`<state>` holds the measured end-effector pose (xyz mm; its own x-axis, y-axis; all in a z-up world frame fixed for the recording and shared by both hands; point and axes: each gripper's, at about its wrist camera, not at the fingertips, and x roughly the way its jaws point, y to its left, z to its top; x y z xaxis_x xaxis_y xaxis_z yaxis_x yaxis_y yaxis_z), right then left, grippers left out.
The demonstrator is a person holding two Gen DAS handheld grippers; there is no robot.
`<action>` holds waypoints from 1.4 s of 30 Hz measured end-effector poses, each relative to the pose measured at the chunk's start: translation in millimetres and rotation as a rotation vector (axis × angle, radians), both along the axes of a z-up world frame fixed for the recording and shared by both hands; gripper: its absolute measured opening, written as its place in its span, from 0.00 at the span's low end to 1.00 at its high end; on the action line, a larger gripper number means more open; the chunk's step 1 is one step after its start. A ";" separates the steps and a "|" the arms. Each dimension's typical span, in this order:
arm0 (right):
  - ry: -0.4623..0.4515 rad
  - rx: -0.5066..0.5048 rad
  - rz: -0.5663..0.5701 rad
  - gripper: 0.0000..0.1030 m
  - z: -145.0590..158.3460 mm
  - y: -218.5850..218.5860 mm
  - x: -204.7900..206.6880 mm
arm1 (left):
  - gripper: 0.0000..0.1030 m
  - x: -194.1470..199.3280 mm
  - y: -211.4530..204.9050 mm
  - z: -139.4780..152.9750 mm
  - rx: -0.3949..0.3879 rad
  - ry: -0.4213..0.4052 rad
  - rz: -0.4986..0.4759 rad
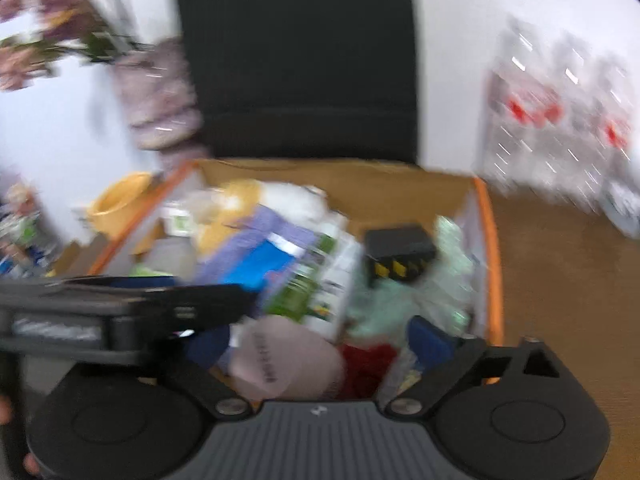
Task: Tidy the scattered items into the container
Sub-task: 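Open both tools to release the white plug and pink jar into the box, then withdraw both tools from the box back over the table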
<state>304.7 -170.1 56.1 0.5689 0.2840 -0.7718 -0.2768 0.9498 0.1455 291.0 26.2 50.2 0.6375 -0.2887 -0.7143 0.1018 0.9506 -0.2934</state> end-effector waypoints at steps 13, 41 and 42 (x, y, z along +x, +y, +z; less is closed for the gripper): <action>0.179 -0.162 -0.091 1.00 17.9 7.7 1.3 | 1.00 -2.5 12.0 22.4 0.160 0.156 0.036; 0.192 -0.045 -0.093 0.99 40.0 -9.0 -19.3 | 1.00 -15.8 -4.6 29.3 0.257 0.151 0.055; 0.178 -0.039 -0.098 0.99 43.5 -11.0 -23.5 | 1.00 -19.1 -2.5 31.7 0.234 0.147 0.059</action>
